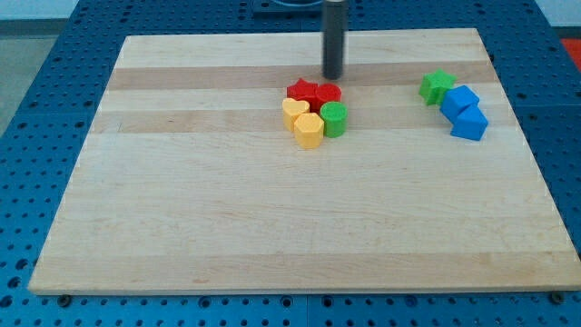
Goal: Move your arm to the blue triangle
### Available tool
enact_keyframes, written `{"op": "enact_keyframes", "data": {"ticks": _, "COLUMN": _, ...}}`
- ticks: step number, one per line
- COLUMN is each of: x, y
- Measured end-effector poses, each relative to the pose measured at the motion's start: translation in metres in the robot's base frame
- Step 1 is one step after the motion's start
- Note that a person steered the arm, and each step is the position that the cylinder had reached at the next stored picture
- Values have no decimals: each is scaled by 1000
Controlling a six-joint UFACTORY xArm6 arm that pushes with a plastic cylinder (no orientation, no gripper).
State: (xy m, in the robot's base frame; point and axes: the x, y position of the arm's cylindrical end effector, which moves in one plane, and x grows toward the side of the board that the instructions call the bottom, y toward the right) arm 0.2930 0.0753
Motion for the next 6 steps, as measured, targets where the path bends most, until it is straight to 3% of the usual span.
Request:
{"op": "enact_keyframes", "data": {"ticks": 3, "x": -10, "y": 159}}
{"op": "enact_keyframes", "data": {"ticks": 6, "x": 67, "y": 195}}
